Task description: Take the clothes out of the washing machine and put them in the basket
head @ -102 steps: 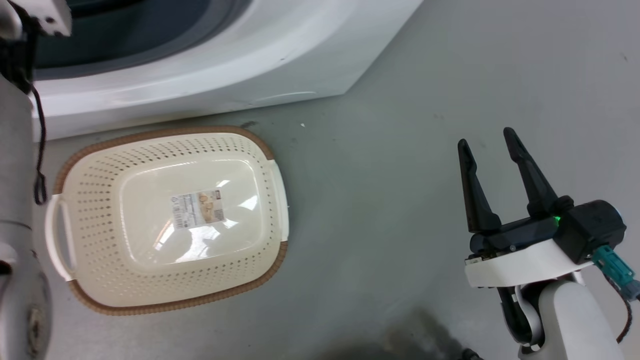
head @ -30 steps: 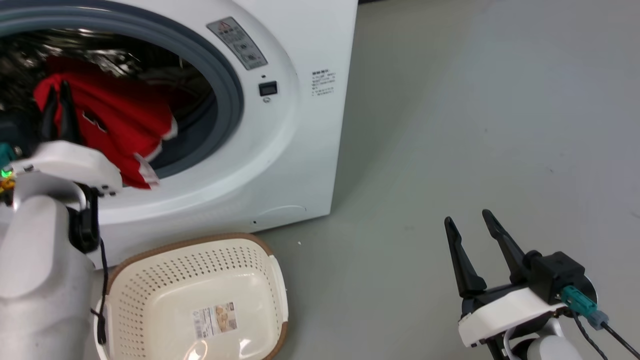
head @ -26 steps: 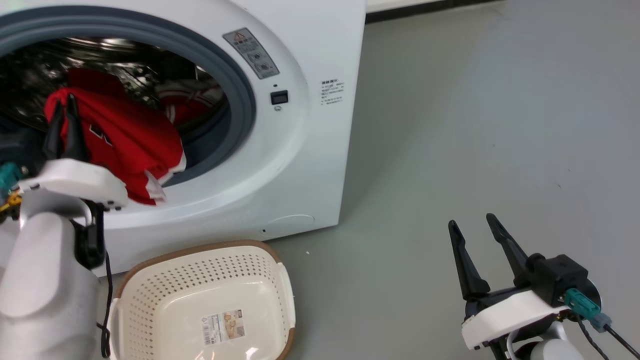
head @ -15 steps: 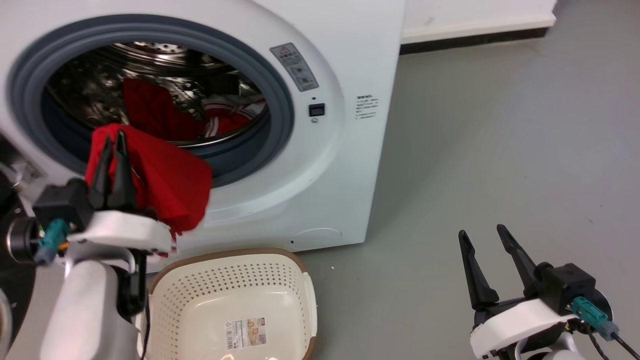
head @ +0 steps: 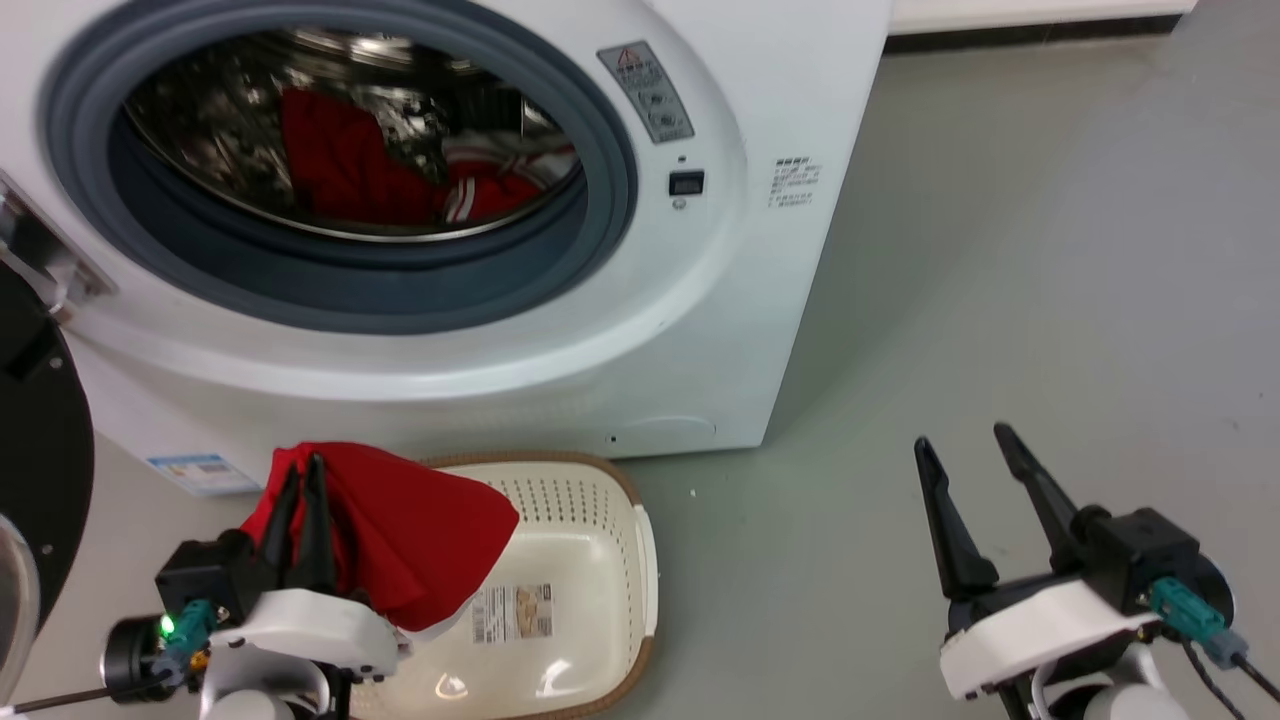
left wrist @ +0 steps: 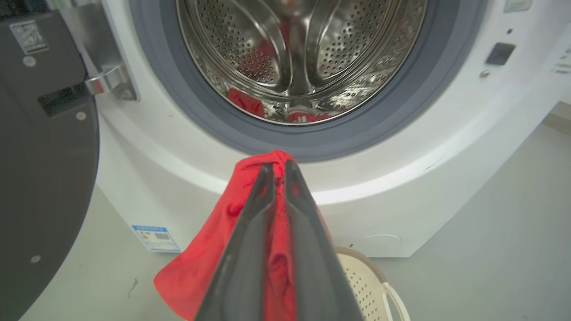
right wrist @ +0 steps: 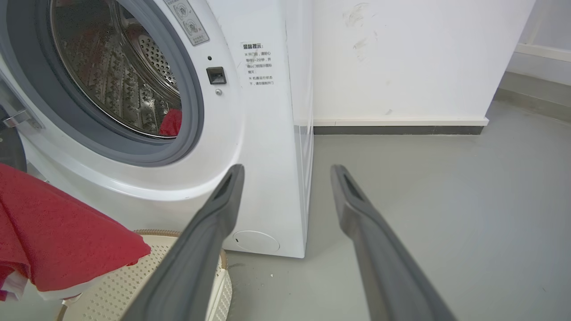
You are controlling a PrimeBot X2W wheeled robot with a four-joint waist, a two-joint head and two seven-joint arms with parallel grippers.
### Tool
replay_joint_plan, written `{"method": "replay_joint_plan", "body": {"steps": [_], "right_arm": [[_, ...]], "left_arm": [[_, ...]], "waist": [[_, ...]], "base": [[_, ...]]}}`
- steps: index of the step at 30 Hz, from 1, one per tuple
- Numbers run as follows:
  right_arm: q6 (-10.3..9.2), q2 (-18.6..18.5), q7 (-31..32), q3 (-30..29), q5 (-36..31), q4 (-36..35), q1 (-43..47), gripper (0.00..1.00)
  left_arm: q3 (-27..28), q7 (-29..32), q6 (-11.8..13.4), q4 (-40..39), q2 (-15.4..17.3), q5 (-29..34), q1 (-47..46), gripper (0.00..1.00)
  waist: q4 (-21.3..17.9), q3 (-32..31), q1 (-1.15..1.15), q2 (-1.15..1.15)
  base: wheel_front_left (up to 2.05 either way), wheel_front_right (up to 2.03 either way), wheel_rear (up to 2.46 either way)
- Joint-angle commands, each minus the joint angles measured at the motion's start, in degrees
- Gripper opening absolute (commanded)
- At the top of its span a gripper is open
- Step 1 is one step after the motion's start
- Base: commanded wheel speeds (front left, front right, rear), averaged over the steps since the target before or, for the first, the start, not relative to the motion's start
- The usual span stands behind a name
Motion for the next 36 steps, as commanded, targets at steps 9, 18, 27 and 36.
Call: {"method": "replay_joint_plan", "body": {"steps": [9, 18, 27, 36], "right_arm": [[-0.04, 0.1, -0.9, 1.2, -0.4, -1.8, -6.9, 1.0], [-0.04, 0.1, -2.2, 2.2, -0.8, -3.7, -11.8, 1.0], [-0.04, 0.1, -3.8, 3.9, 0.3, -2.8, -14.6, 1.0], [-0.04, 0.1, -5.3, 4.9, 1.2, -1.6, -15.6, 1.0]], "left_arm": [[0.1, -2.0, -2.6, 18.8, -1.6, -1.2, -7.6, 0.0], [1.8, -2.2, -5.2, 30.3, -0.3, 1.2, -19.6, 0.0], [4.1, -2.2, -6.7, 47.8, 1.4, -0.1, -30.4, 0.0], [6.4, -0.7, -6.5, 60.1, 3.5, -3.2, -36.2, 0.0]], "waist": [[-1.5, 15.7, 0.0, 0.0], [-3.7, 27.4, 0.0, 0.0], [-6.4, 33.8, 0.0, 0.0], [-8.4, 36.2, 0.0, 0.0]], "base": [[0.0, 0.0, 0.0], [0.0, 0.0, 0.0], [0.0, 0.0, 0.0], [0.0, 0.0, 0.0]]}}
